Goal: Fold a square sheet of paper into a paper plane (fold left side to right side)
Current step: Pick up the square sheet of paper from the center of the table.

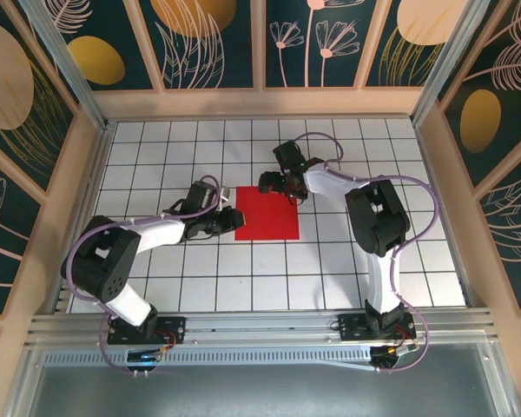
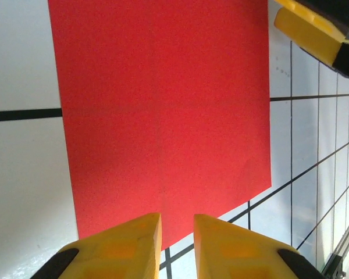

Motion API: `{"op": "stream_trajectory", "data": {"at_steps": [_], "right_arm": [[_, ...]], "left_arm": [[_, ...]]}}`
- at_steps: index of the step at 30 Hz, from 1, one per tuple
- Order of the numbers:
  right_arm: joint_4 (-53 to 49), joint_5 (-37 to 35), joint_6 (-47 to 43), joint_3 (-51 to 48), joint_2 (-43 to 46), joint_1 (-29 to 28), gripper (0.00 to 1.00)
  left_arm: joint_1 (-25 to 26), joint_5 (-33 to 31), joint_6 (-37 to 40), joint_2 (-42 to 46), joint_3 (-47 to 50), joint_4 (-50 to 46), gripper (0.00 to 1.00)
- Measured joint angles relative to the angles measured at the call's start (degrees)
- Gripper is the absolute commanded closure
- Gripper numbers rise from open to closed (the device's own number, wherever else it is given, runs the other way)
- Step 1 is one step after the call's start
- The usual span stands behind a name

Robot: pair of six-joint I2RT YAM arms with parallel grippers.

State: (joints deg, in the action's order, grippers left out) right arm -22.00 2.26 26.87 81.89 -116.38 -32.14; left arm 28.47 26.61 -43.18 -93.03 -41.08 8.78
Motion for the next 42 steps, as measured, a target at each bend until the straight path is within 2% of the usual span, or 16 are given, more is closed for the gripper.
{"op": "stream_trajectory", "data": {"at_steps": [16, 29, 34, 42], "right_arm": [[-1.01, -1.11, -0.5, 1.31, -2.14, -0.24, 0.03], [-1.62, -1.09, -0.68, 1.05, -2.14, -4.31, 0.05], [-2.49, -1.16, -1.05, 1.03, -2.08, -5.27, 0.1], [-3.91, -1.07, -1.46, 1.05, -2.08, -5.68, 0.25]], "left_arm": [[0.04, -0.02, 0.02, -4.39, -0.17, -0.02, 0.84], [0.07, -0.26, 0.24, -6.47, -0.85, -0.02, 0.85], [0.07, -0.26, 0.28, -6.54, -0.92, -0.04, 0.85], [0.07, -0.28, 0.26, -6.54, -0.94, 0.0, 0.83]]}}
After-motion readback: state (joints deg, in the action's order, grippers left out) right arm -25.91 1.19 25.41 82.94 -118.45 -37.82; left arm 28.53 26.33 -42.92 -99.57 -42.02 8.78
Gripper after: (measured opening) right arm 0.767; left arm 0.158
